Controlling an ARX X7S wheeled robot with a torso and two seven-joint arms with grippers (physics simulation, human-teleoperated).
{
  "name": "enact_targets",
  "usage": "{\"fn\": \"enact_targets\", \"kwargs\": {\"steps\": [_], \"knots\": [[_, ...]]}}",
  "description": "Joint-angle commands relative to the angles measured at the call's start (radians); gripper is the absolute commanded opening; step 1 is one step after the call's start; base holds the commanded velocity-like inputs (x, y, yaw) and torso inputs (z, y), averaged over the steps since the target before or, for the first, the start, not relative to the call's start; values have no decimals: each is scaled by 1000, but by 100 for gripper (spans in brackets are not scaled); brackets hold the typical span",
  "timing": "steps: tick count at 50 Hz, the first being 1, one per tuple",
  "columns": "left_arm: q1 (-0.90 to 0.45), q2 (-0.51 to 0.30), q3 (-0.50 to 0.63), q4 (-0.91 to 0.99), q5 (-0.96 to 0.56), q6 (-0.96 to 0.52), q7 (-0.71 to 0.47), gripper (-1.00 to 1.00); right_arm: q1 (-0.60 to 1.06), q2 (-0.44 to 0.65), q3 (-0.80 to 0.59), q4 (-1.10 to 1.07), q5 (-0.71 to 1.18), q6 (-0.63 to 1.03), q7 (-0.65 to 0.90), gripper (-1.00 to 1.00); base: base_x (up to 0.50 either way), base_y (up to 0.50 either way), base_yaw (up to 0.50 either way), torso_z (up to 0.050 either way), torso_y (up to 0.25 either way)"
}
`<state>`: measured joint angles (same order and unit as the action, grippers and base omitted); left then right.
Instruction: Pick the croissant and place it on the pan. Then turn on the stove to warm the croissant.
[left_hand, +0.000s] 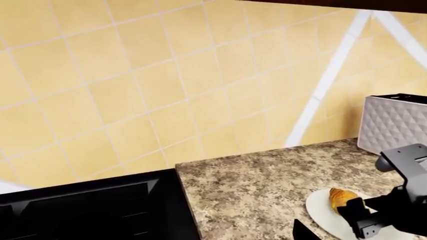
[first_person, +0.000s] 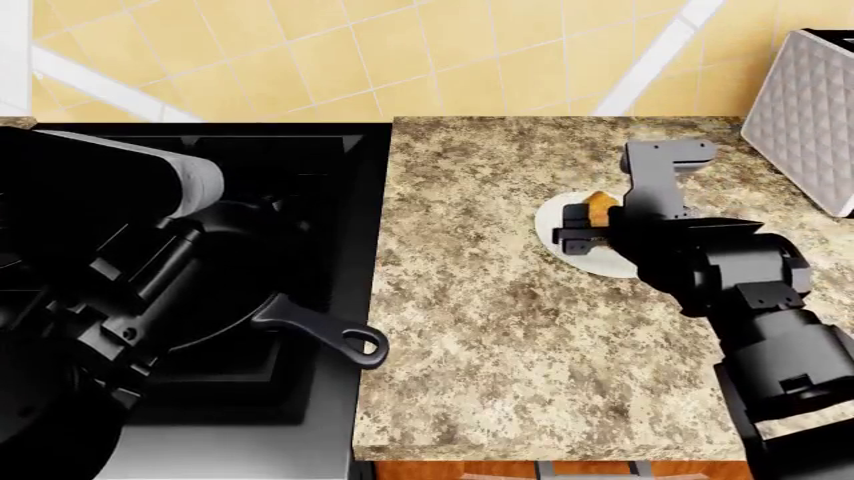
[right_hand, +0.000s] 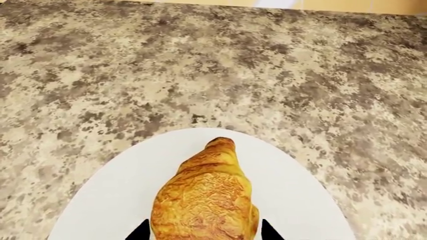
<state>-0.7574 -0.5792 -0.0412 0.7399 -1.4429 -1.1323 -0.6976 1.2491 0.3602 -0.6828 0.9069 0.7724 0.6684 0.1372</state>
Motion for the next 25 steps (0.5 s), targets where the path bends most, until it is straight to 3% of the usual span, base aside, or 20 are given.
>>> {"fn": "enact_targets", "kwargs": {"steps": [1, 25], "knots": [[-1, -5, 3, 1, -9, 5, -8, 100, -8, 5, -1, -16, 3, 3, -3, -100, 0, 0, 0, 0, 0], [4, -12, 10, -1, -8, 20, -8, 100, -16, 53, 13, -150, 18, 28, 45, -100, 0, 0, 0, 0, 0]]}}
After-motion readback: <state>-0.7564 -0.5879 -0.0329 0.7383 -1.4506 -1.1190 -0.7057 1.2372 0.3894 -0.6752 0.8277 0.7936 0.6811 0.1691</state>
